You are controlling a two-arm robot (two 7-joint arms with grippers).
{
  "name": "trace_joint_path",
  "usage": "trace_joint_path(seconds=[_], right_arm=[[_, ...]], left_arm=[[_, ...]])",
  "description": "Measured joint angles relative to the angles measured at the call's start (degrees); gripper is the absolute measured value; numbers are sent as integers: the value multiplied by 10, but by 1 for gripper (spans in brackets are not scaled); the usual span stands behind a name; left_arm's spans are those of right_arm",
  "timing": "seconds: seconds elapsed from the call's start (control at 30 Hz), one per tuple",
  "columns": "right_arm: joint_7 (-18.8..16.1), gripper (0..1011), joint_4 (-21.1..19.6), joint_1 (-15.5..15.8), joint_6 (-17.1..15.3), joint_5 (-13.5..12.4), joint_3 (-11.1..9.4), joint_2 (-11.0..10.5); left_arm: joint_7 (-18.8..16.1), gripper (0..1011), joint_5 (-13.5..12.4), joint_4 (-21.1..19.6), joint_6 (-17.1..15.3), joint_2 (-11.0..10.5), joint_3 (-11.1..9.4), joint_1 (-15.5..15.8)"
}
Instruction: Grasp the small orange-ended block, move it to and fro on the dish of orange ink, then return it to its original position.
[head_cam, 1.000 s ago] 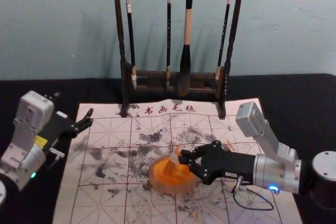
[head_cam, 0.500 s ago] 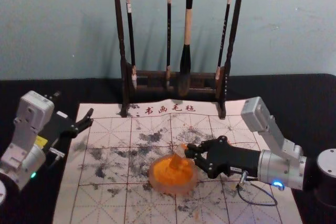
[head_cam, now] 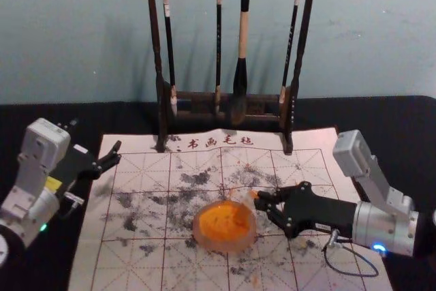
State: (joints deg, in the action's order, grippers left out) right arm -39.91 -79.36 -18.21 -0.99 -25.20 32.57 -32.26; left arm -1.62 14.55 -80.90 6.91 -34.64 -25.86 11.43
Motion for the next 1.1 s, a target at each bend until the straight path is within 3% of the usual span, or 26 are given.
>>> trace_joint_path(seconds=[0.47, 1.1], right_arm=[[-5, 62, -20, 16, -3, -10, 2, -7], [-23, 62, 24, -18, 1, -5, 25, 19]], left_arm=[[0, 1001, 0, 0, 0, 0, 0, 0], [0, 1001, 0, 0, 0, 0, 0, 0]])
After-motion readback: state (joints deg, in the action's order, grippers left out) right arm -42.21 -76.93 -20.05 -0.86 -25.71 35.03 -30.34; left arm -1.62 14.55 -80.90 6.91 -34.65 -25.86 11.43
